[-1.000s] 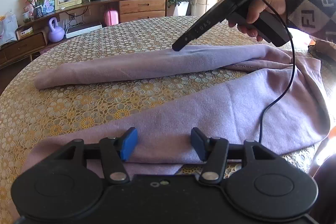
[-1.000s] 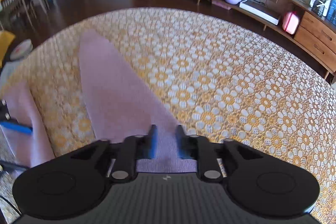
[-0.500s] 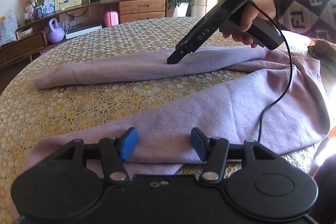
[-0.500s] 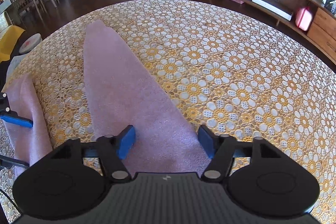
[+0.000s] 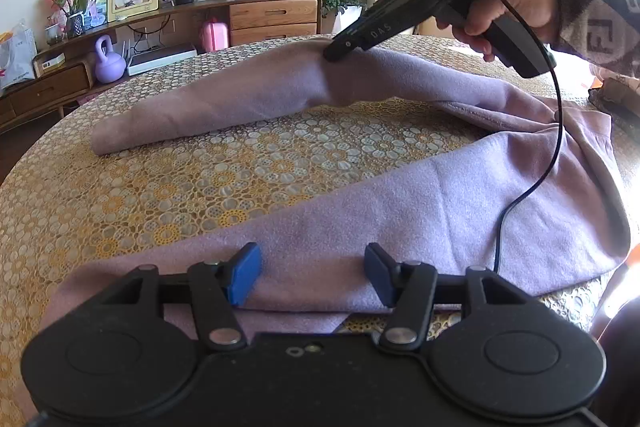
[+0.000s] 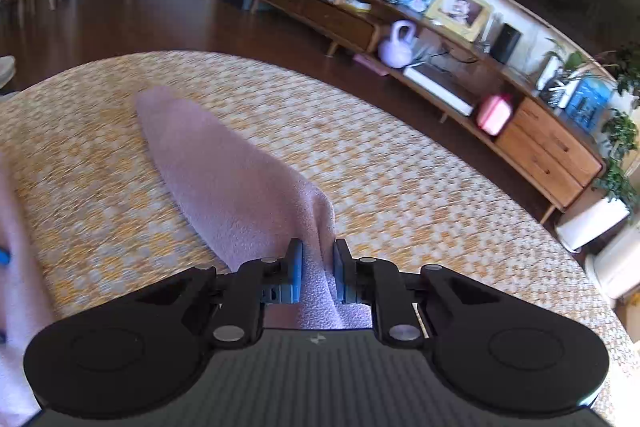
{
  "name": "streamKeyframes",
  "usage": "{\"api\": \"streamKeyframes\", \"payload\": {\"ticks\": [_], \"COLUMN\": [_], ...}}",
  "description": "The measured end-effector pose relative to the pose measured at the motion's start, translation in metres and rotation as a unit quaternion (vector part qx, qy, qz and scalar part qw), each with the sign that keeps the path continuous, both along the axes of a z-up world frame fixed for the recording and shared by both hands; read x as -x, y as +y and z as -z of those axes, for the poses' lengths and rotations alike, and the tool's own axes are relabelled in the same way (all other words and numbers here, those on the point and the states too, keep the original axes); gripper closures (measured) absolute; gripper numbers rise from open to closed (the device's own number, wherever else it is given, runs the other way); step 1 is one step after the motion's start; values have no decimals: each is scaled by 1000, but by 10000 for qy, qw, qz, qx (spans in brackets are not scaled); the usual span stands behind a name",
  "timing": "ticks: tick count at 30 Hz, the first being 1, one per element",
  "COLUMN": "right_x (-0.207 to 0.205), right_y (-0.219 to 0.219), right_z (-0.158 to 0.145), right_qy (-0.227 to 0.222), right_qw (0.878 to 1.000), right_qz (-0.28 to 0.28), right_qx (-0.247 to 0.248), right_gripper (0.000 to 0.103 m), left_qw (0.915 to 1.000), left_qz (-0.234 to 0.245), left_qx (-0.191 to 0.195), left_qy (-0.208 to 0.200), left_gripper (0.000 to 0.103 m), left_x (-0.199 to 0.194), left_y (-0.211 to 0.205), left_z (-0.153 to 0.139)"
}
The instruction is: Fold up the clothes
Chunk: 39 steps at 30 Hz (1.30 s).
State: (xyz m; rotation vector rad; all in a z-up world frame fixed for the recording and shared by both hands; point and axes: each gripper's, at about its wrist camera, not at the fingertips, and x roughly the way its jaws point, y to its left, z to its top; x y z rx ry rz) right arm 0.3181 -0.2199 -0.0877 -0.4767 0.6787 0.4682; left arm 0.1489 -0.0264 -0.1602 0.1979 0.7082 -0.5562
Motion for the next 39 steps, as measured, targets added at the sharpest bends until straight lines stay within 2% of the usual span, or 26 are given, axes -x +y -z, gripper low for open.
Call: {"api": "streamKeyframes", "payload": {"ticks": [3,6,9,10,11,12,14,17,21,25,28,30,34,36,39], "right_x": [-30,-52,-58,-55,-52,-48,-43,-37,-33,-48,-63,-73,-82,-78,-68], "right_y": [-19,-39,-45,-42,-39,-35,-28,-5,49,83,93,96,98,100,102], "right_z": [4,22,30,25,21,16,6,-10,9,36,46,49,56,55,47], "right_qy": [228,489,543,411,278,146,-98,-106,127,396,506,549,622,600,625], "right_qw": [9983,9933,9916,9929,9940,9948,9959,9973,9965,9967,9961,9960,9961,9962,9951], "right_qz": [440,910,1011,928,846,763,571,-47,-737,-526,-241,-49,129,170,52], "right_qx": [-298,-523,-604,-623,-641,-660,-696,-730,-374,-471,-676,-699,-605,-615,-764], "right_gripper": [88,88,81,77,66,48,36,36,36,38,50,65,73,91,95], "left_qw": [10000,10000,10000,10000,10000,10000,10000,10000,9999,9999,9999,9998,9997,9996,9996], "left_qz": [17,38,62,68,75,82,87,85,77,82,104,121,159,171,176], "left_qx": [10,21,23,26,29,29,38,43,60,84,99,132,178,188,198], "left_qy": [-3,4,5,4,2,-2,-1,-14,-29,-31,-47,-54,-83,-95,-100], "left_gripper": [0,0,0,0,0,0,0,0,0,0,0,0,0,0,0], "left_x": [1,1,1,1,1,1,1,2,3,3,3,3,2,2,2], "left_y": [1,1,2,2,2,2,3,3,3,4,5,7,8,8,9], "left_z": [0,0,0,0,0,0,0,1,1,1,1,2,3,3,2]}}
